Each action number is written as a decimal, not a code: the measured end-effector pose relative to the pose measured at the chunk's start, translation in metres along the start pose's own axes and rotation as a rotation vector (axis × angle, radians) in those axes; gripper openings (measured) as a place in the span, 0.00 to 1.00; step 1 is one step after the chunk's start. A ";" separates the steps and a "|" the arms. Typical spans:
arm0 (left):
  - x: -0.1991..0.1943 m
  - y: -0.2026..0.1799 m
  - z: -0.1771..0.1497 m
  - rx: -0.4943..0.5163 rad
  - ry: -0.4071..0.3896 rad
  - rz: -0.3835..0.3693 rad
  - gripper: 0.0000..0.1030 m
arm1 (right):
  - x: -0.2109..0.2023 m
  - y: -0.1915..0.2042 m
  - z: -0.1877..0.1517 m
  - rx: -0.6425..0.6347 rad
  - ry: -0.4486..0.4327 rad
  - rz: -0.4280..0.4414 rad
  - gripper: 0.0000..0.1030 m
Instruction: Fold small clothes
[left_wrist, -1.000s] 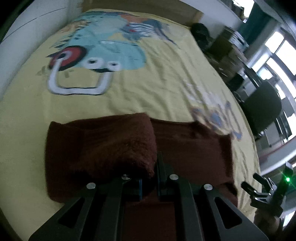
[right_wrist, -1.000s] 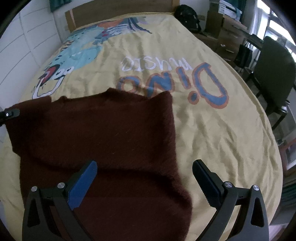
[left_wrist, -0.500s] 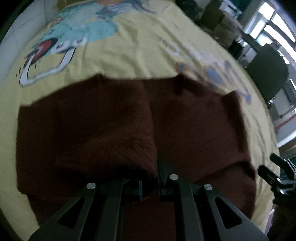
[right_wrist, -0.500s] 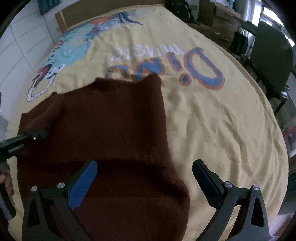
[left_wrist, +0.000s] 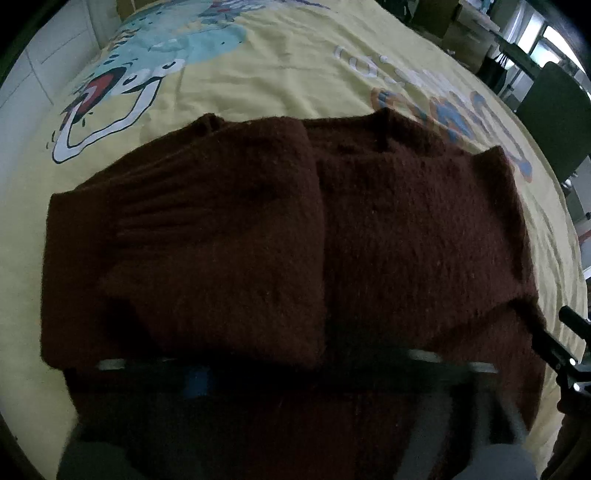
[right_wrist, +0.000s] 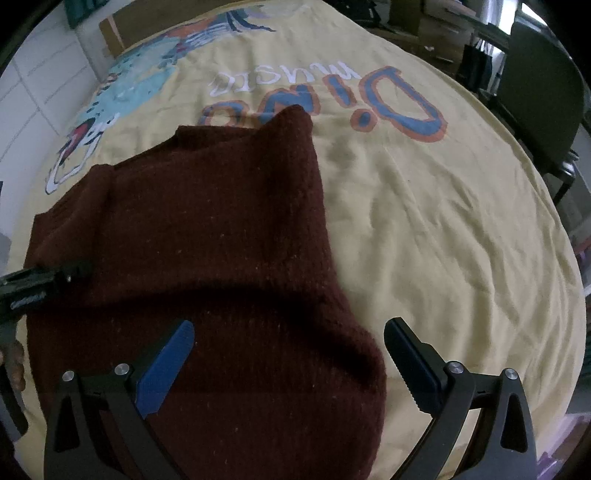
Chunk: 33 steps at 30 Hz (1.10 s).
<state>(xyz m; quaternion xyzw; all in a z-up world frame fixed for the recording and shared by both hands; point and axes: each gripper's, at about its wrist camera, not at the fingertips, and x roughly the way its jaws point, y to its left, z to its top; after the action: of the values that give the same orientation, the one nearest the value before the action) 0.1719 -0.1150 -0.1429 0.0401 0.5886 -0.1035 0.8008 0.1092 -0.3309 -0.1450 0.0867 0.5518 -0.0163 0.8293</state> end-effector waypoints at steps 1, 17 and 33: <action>-0.002 0.000 -0.001 0.002 -0.002 -0.002 0.98 | -0.001 0.000 0.000 0.002 -0.003 0.002 1.00; -0.066 0.090 -0.039 -0.030 -0.035 -0.031 0.99 | -0.012 0.007 -0.006 -0.001 -0.016 0.009 1.00; -0.033 0.206 -0.074 -0.230 -0.007 0.036 0.97 | -0.001 0.050 -0.009 -0.089 0.034 0.016 1.00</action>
<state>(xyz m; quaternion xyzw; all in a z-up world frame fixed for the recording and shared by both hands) 0.1370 0.1041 -0.1460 -0.0420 0.5931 -0.0209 0.8038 0.1064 -0.2806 -0.1416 0.0543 0.5655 0.0163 0.8228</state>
